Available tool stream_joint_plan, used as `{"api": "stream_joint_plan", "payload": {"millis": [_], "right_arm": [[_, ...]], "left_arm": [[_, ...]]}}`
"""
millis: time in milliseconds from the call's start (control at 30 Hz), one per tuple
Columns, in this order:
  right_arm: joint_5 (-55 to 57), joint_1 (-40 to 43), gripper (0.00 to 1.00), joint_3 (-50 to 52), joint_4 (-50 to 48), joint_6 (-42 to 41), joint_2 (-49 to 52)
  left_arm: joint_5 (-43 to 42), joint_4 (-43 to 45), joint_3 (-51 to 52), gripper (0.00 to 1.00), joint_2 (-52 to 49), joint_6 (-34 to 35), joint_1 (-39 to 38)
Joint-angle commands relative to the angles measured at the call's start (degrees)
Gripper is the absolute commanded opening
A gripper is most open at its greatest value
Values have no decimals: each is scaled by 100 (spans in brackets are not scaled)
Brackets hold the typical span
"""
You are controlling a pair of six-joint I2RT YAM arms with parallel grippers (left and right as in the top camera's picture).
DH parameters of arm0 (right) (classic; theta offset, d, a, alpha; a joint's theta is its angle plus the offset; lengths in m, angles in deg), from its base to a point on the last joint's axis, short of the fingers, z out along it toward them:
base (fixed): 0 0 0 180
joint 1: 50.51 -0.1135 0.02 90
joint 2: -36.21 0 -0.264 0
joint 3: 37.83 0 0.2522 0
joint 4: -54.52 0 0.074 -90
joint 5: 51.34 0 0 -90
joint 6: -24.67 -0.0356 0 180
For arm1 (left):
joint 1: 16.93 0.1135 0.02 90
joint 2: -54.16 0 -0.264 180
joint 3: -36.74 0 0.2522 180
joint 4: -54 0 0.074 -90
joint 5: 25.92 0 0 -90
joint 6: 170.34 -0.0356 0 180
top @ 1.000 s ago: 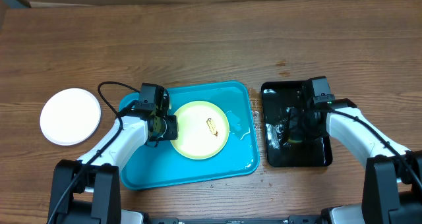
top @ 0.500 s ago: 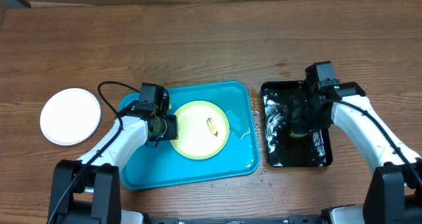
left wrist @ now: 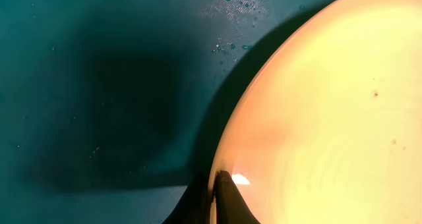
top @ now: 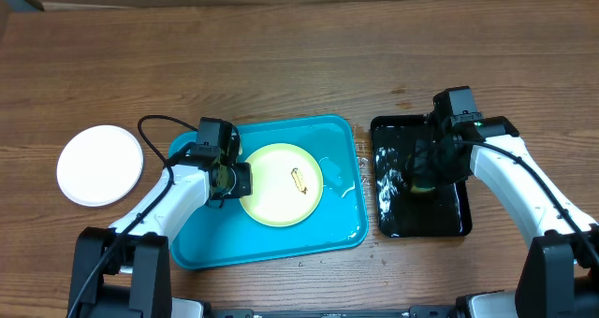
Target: Clean dirty plates on tray and stack at the side
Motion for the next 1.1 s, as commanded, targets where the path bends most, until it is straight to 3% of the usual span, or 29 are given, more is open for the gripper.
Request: {"api": "stream_joint_plan", "payload": {"millis": [0,367,600,700,800,1067], "right_arm": [[-96,-13,4,-109,168,15,-146],[-103,-11,4,-188,236,-24,-144],[-3233,-44,4,-857,-4,39,-144],[-3827,-262,4,-1036,-243,33,-144],[-3432,-715,4,-1029,-588,15,-140],[-852,-2522,4,-973,-1040,-9,85]], "left_arm": [[33,-17,42,4,-31,-90,-7],[31,-15,42,4,-31,-42,-7],[33,31,42,4,-31,151,-7],[33,26,42,4,-31,151,-7],[31,24,42,4,-31,151,-7],[-13,26,42,4,-31,153,-7]]}}
